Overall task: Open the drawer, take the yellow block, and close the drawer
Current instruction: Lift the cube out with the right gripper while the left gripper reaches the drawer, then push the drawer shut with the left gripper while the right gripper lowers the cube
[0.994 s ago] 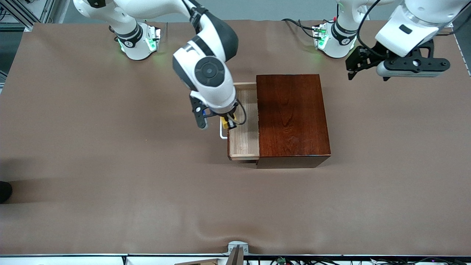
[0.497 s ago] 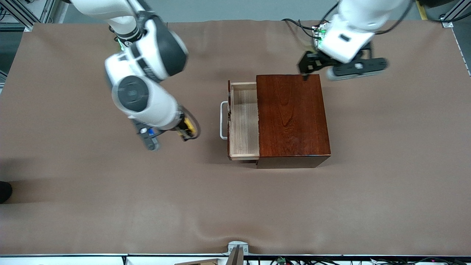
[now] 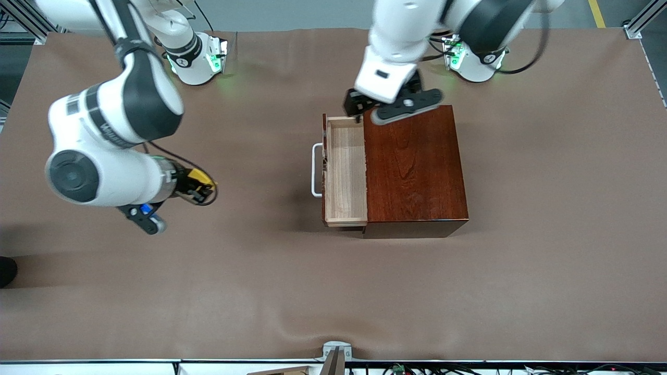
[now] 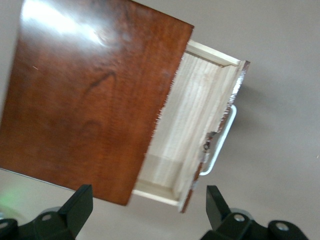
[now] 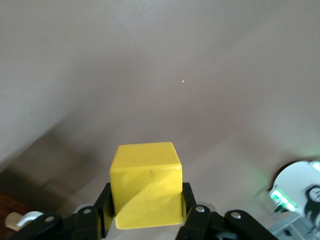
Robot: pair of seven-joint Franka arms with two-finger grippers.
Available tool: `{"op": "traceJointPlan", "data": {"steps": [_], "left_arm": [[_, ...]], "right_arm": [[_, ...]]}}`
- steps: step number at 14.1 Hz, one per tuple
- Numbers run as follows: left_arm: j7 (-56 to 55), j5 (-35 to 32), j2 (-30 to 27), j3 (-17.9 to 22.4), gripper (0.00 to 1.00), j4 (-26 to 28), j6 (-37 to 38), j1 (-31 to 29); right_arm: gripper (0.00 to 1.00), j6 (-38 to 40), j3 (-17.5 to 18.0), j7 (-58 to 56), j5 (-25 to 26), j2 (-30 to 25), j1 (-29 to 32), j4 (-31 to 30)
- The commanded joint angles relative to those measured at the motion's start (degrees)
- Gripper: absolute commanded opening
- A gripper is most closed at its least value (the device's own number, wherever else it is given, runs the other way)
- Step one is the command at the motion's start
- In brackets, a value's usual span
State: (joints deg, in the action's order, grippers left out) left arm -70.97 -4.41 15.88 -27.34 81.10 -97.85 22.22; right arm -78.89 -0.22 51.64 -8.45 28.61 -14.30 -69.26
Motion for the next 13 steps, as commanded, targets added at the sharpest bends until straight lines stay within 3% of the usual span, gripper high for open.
{"op": "traceJointPlan", "data": {"steps": [1, 4, 7, 9, 11, 13], "left_arm": [[-12.4, -5.5, 6.9, 0.4, 1.0, -4.9, -3.8, 5.8], [-22.3, -9.6, 13.4, 0.5, 1.0, -8.2, -7.9, 9.7], [-31.0, -13.0, 17.4, 1.4, 1.0, -8.3, -14.2, 12.5], [-35.1, -13.3, 19.4, 5.9, 1.0, -8.5, -17.8, 17.1], [-38.8, -13.1, 21.5, 13.4, 1.0, -9.7, -20.8, 24.2], [-42.0, -12.9, 25.2, 16.3, 1.0, -12.4, -21.7, 27.5]], "right_arm": [[0.2, -0.2, 0.8, -9.6, 0.2, -2.2, 2.9, -3.5], [0.2, -1.7, 0.8, -21.4, 5.5, -3.5, 5.3, -6.9], [0.2, -8.1, 0.8, -29.3, 8.6, -7.1, 7.4, -15.3], [0.2, -15.2, 0.8, -36.5, 10.0, -8.9, 9.8, -22.4], [0.2, -20.8, 0.8, -44.4, 10.1, -9.1, 13.2, -27.3], [0.2, -23.8, 0.8, -49.3, 10.1, -9.3, 15.1, -30.7]]}}
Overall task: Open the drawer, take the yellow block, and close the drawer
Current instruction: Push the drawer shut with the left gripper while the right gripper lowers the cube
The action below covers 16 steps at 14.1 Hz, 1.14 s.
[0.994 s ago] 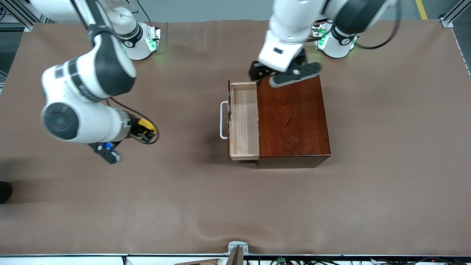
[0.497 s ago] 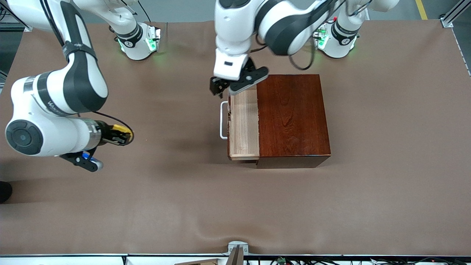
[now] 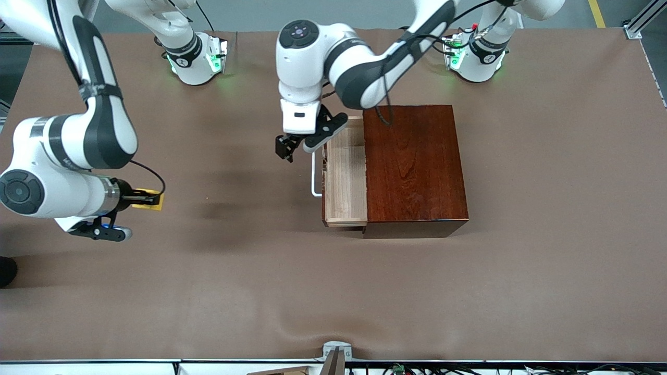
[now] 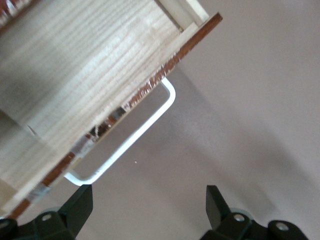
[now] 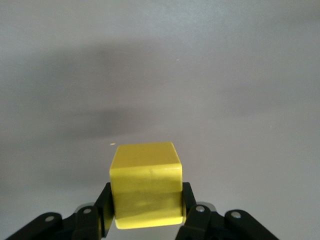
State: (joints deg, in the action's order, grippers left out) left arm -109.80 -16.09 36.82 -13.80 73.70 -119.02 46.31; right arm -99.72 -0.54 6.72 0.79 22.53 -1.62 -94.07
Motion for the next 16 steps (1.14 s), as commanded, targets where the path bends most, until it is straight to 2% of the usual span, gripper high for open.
{"op": "traceJointPlan", "data": {"steps": [1, 4, 6, 13, 16], "left_arm": [[-4.7, -1.2, 5.5, 3.0, 1.0, -5.4, -1.9, 3.6], [-8.8, -1.3, 8.5, 3.2, 1.0, -5.4, -6.1, 4.1], [-9.7, -1.3, 9.5, 4.0, 1.0, -5.4, -6.3, 4.3], [-10.2, -1.5, 10.5, 5.2, 1.0, -4.1, -5.5, 4.1], [-9.5, -1.7, 10.1, 6.1, 1.0, -4.1, -1.8, 3.7]], "right_arm": [[0.2, -4.8, 1.1, -5.6, 0.9, -3.1, 3.5, -7.7], [0.2, -13.9, 1.1, -11.6, 1.4, -3.1, 7.1, -14.9], [0.2, -18.8, 1.0, -12.3, 1.5, -3.0, 8.0, -19.5], [0.24, -26.7, 1.0, -13.9, 2.2, -1.5, 11.6, -24.8], [0.26, -28.9, 0.9, -14.0, 2.2, -0.1, 11.8, -25.3]]}}
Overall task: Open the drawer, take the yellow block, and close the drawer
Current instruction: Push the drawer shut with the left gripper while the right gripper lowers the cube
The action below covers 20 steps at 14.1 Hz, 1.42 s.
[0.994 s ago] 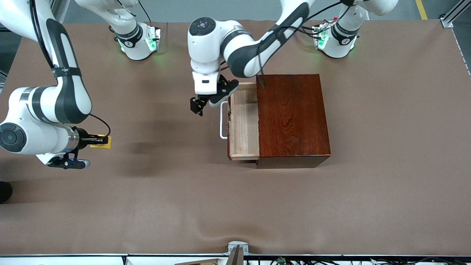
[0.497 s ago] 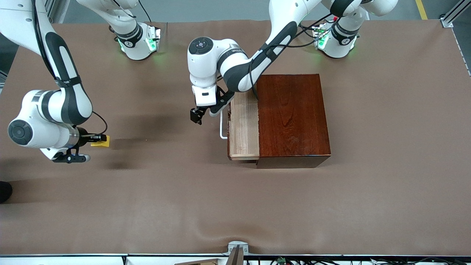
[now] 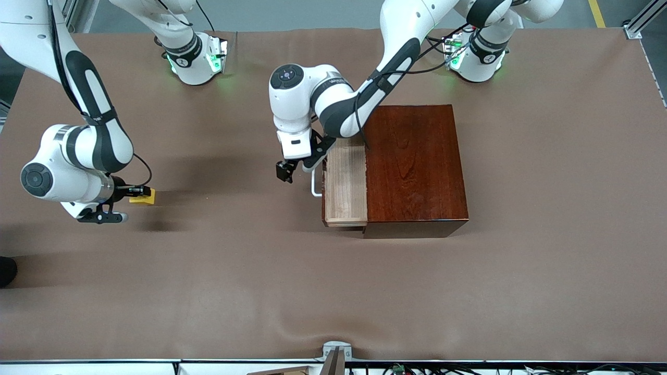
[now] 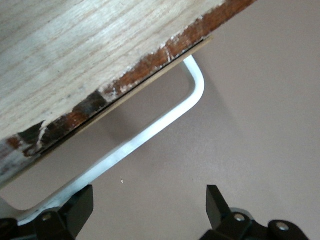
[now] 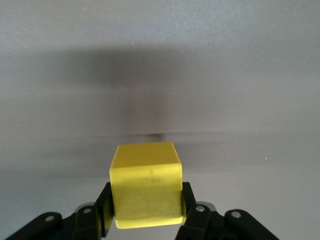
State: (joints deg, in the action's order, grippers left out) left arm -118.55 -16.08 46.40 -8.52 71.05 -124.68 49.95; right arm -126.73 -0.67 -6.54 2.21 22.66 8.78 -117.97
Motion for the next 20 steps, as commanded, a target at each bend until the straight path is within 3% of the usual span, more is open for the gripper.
{"op": "traceJointPlan", "data": {"steps": [1, 3, 5, 6, 7, 8, 13, 20], "left_arm": [[-0.7, -1.7, 0.4, 0.8, 1.0, -1.4, 4.8, 0.0], [-0.5, -1.9, -0.4, 0.8, 1.0, -1.4, 8.4, -1.0], [0.1, -1.9, -1.0, 0.8, 1.0, -1.4, 10.9, -1.9], [0.1, -2.0, -1.1, 0.8, 1.0, -1.4, 11.5, -2.7], [0.1, -2.0, -1.2, 0.8, 1.0, -1.3, 11.9, -2.8], [0.1, -1.9, -1.3, 0.8, 1.0, -1.3, 13.0, -2.8], [-0.5, -1.9, -1.2, 0.8, 1.0, -1.1, 17.9, -3.4], [-1.2, -1.8, -1.3, 0.8, 1.0, -1.1, 23.3, -4.1]], "right_arm": [[0.26, -2.3, 1.0, -0.8, 0.9, -0.1, 1.5, -1.4], [0.3, -2.3, 1.0, -0.7, 0.8, 0.0, 1.6, -1.4], [0.49, -2.6, 1.1, -0.4, 0.8, 1.7, 2.8, -1.4], [0.61, -2.9, 1.2, -0.2, 0.7, 1.9, 3.2, -1.4], [0.85, -2.5, 1.2, 0.2, 0.6, 1.8, 3.0, -1.3], [1.0, -2.1, 1.2, 0.2, 0.6, 1.6, 2.9, -1.3], [1.0, 1.9, 1.4, 0.3, 0.5, 0.5, 2.6, 0.5], [1.0, 22.6, 1.7, 0.4, 0.4, -2.0, -1.8, 13.9]]}}
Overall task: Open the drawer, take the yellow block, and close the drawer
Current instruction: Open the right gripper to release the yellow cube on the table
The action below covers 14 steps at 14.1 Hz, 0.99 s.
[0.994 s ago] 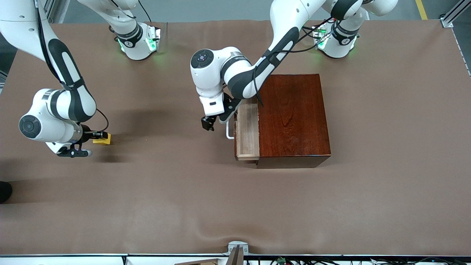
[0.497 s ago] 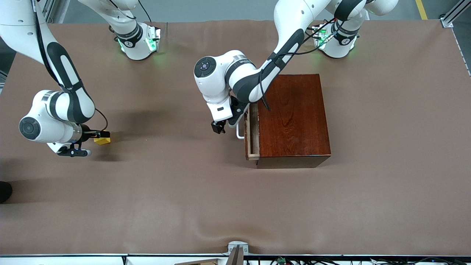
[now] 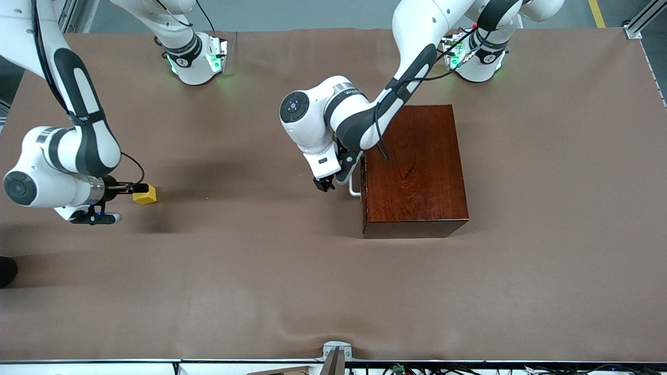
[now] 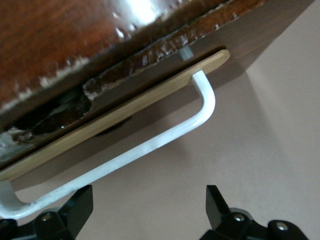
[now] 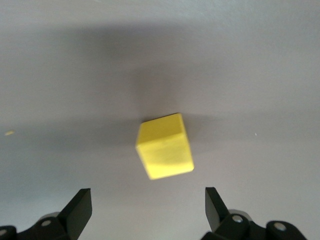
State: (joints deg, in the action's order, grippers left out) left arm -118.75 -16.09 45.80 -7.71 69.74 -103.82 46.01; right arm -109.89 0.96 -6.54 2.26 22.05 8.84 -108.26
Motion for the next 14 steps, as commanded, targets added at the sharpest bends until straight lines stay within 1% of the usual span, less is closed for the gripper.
{"op": "traceJointPlan", "data": {"steps": [1, 3, 5, 7, 9, 10, 13, 14], "left_arm": [[-1.0, -1.8, -0.7, 0.0, 1.0, 0.2, 2.5, -0.1], [-1.0, -1.7, -0.9, 0.0, 1.0, 0.2, 2.5, 0.0], [-0.9, -1.2, -1.3, -0.4, 1.0, -0.3, 2.4, 0.2], [-0.3, -1.1, -3.9, -1.2, 1.0, -0.5, 1.7, 0.3], [2.5, -0.3, -8.6, -1.1, 1.0, -0.4, 1.7, -0.3], [5.7, 1.3, -11.4, -0.9, 1.0, -0.3, 1.8, -1.7], [14.8, 2.6, -19.1, -0.9, 1.0, 2.1, 3.6, -6.4], [18.3, 2.6, -21.3, -0.9, 1.0, 3.5, 3.7, -8.0]], "right_arm": [[1.0, 9.0, 0.1, 0.4, 0.4, -1.4, -2.0, 7.4], [1.0, 13.8, 0.2, 0.3, 0.2, -1.3, -2.2, 13.0], [1.0, 15.7, 0.1, 0.2, 0.6, -1.7, -4.0, 16.3], [1.0, 18.7, 0.4, -0.7, 0.2, -2.2, -4.5, 21.8], [1.0, 21.5, 2.5, -2.5, -0.1, -2.4, -4.7, 26.1], [1.0, 24.0, 3.0, -2.2, -0.2, -2.5, -4.7, 28.0], [1.0, 30.1, 3.5, -2.1, -0.3, -4.2, -6.1, 33.9], [1.0, 30.9, 3.4, -1.7, -0.3, -5.9, -7.1, 34.2]]}}
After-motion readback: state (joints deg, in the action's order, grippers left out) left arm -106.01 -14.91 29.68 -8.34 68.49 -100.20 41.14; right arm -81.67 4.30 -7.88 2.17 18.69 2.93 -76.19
